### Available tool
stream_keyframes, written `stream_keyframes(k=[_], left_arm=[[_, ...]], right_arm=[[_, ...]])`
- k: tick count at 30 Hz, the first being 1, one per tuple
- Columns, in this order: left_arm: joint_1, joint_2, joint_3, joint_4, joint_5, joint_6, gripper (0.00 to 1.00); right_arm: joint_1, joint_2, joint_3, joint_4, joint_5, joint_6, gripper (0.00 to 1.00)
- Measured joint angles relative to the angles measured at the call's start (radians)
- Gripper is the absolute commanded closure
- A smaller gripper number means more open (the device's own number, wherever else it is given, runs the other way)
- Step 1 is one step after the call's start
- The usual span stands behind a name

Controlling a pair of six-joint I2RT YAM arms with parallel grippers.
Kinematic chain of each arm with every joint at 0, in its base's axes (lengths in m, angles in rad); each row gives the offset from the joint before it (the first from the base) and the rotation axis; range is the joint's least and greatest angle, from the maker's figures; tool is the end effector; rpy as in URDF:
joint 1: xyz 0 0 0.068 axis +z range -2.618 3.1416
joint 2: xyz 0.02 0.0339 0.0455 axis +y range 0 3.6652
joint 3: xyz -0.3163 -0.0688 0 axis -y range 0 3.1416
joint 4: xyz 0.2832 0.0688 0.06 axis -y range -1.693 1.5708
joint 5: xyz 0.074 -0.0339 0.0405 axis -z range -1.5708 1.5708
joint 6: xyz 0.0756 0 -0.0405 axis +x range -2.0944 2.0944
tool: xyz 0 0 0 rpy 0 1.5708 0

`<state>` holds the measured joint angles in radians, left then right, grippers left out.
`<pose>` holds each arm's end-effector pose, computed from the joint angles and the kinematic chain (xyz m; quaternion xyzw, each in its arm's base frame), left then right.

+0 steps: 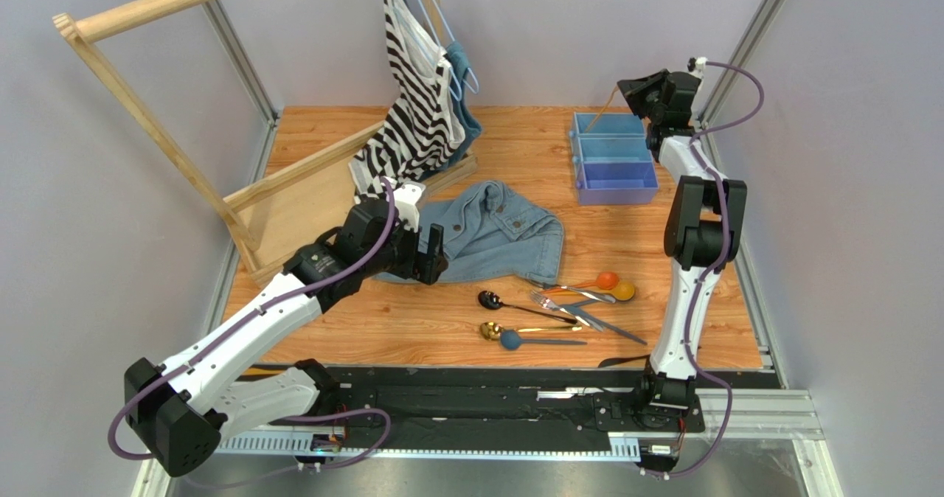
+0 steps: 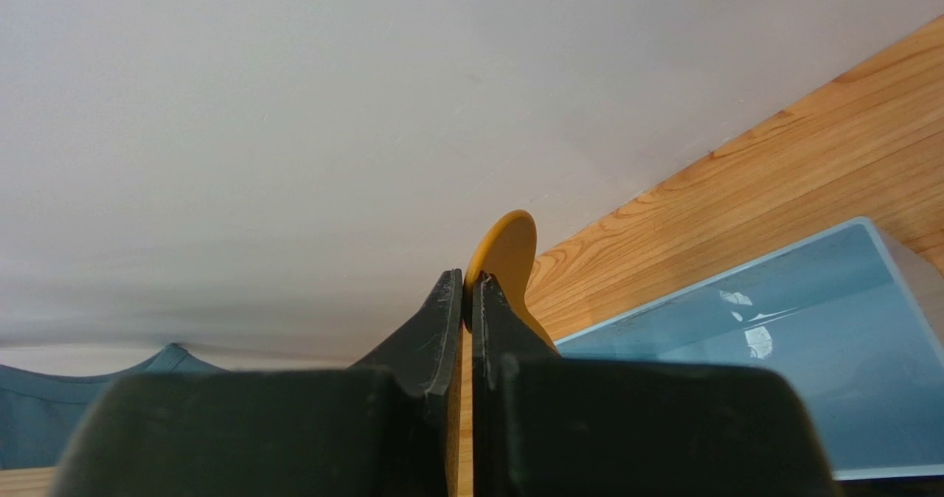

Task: Sort the eating utensils into containers
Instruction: Place the spoon in the storage box.

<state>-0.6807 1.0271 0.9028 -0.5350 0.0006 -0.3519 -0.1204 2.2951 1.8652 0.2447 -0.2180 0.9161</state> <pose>0.2044 -0.1656 0.3170 0.1471 0.8858 -0.2175 0.3826 0.6545 -0.0627 0.2597 0.3185 0.6989 0.3232 0.5529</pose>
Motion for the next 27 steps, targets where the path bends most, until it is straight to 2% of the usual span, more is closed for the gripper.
stream_keyframes(k=[6, 11, 14, 15, 20, 21, 27], left_arm=[[0.0, 0.0, 0.0, 0.001, 0.0, 0.001, 0.07], [0.0, 0.0, 0.0, 0.001, 0.0, 0.002, 0.07], [0.0, 0.0, 0.0, 0.001, 0.0, 0.002, 0.07], [0.0, 0.0, 0.0, 0.0, 0.0, 0.002, 0.07], [0.0, -0.006, 0.0, 0.0, -0.001, 0.002, 0.07], [0.0, -0.009, 0.0, 0.0, -0.001, 0.002, 0.07], [0.0, -0.025, 0.0, 0.0, -0.001, 0.002, 0.07]], right_arm=[[0.016, 0.002, -0.019, 0.048, -0.001, 0.002, 0.98], [0.023, 0.002, -0.119, 0.109, -0.002, 0.004, 0.94], [0.019, -0.003, -0.164, 0.145, -0.003, 0.007, 0.88], [0.016, -0.008, -0.177, 0.156, -0.003, 0.007, 0.82], [0.017, -0.054, -0.261, 0.174, -0.008, 0.002, 0.69], [0.019, -0.06, -0.271, 0.173, -0.01, 0.002, 0.64], [0.021, -0.1, -0.309, 0.174, -0.016, -0.005, 0.56]])
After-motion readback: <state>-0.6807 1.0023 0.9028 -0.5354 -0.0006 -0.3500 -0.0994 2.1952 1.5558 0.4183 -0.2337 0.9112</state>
